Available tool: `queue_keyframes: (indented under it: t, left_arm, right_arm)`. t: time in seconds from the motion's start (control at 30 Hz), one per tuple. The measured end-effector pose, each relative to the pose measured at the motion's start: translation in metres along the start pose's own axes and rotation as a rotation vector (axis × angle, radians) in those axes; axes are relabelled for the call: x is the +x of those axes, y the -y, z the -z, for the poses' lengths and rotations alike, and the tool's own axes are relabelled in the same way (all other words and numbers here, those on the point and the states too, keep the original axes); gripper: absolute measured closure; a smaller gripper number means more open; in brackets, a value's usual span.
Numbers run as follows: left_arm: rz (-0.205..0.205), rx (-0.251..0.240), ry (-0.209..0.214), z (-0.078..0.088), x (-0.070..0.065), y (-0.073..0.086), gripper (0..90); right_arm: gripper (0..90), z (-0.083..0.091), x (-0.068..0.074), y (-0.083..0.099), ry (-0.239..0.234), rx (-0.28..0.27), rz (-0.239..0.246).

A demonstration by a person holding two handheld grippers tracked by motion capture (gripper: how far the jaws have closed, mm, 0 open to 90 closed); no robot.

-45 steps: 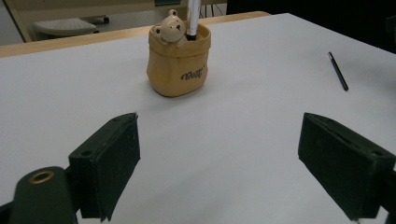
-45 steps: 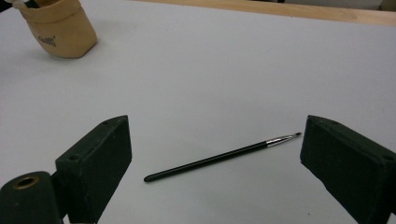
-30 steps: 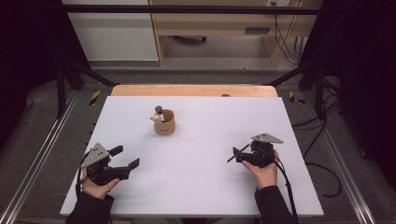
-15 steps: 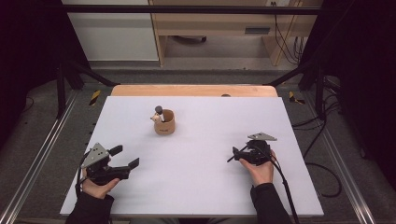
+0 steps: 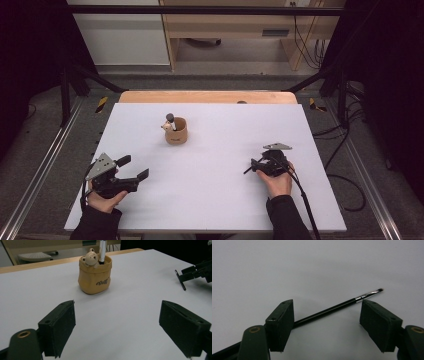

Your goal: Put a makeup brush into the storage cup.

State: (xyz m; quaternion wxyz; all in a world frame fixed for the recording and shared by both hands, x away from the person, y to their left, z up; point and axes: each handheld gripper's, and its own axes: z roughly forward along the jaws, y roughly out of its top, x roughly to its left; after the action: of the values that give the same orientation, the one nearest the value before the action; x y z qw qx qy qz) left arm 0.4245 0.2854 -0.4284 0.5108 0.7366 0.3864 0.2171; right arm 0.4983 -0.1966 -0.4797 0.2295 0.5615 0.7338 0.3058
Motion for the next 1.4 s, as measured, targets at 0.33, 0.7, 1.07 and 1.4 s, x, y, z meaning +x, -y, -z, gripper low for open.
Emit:
queue_keyframes:
  t: [0.33,0.7,1.07,1.4]
  left_arm:
    - [0.001,-0.010,0.004,0.0020,-0.0005,-0.0016,13.2]
    - [0.012,-0.021,0.004,0.0047,0.0012,-0.0019,13.5]
    - [0.015,-0.024,0.004,0.0038,0.0012,-0.0018,13.3]
    - [0.007,-0.019,0.004,0.0035,0.0006,-0.0020,13.4]
  right_arm:
    - [39.3,0.0006,0.0011,0.0006,0.001,0.015,0.002]
    - [49.8,0.0036,-0.0007,0.0007,-0.003,0.026,0.009]
    - [58.4,0.0057,-0.0013,0.0028,-0.017,0.015,0.026]
    - [65.1,0.0083,-0.0012,0.0036,-0.023,0.027,0.043]
